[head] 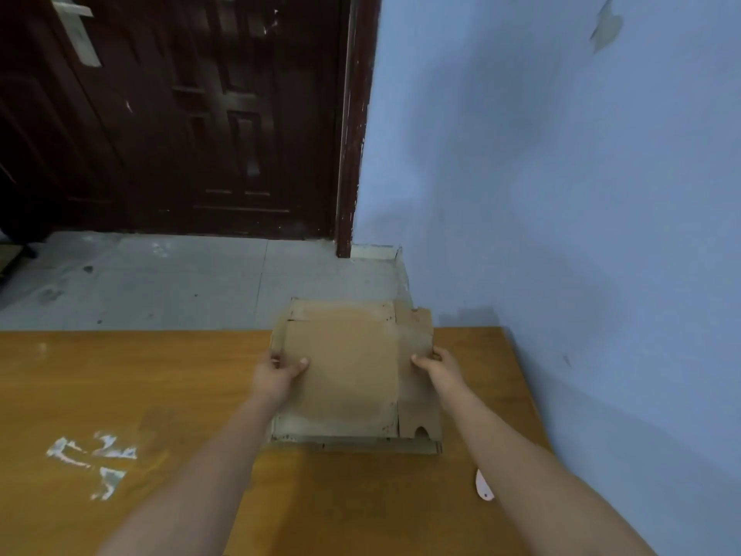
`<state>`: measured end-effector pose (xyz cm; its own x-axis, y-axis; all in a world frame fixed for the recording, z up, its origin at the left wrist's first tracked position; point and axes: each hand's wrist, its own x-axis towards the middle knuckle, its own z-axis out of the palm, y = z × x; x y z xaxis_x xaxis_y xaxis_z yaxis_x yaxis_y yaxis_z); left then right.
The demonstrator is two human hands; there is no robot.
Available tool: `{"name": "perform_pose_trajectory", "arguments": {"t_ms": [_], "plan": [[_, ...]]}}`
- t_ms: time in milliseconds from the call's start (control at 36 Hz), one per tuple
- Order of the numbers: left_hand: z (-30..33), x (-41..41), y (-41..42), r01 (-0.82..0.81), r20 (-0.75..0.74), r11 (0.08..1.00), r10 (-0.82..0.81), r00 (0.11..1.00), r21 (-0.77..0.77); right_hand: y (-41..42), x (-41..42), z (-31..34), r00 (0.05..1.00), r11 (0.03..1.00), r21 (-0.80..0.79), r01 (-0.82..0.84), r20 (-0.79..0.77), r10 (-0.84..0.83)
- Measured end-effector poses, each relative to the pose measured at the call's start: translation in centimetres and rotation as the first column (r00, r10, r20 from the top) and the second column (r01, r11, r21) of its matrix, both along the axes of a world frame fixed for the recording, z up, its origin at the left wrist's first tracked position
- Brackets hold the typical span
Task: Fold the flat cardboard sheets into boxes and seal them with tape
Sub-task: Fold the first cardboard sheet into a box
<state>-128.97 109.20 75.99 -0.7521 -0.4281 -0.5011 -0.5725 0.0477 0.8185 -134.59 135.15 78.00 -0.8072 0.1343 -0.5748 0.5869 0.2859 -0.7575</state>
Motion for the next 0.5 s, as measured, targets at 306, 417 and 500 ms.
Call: {"name": "perform_pose_trajectory", "arguments": {"t_ms": [306, 417, 500], "plan": [[4.0, 5.1, 2.3, 0.128, -0.204, 0.98, -0.096, 0.974, 0.152, 1.8, 6.6, 5.1, 0.984, 0.953, -0.301, -0.035, -0.179, -0.021], [4.8, 8.0, 4.0, 0.173, -0.222, 0.975, -0.14, 0.965, 0.139, 2.4, 9.4, 5.9, 0.989, 0.909, -0.417, -0.028, -0.144, -0.035], [5.5, 10.8, 5.7, 0.188, -0.253, 0.976, -0.155, 0.955, 0.112, 3.2, 11.3, 5.9, 0.997, 0.839, -0.544, -0.02, -0.076, -0.025]]}}
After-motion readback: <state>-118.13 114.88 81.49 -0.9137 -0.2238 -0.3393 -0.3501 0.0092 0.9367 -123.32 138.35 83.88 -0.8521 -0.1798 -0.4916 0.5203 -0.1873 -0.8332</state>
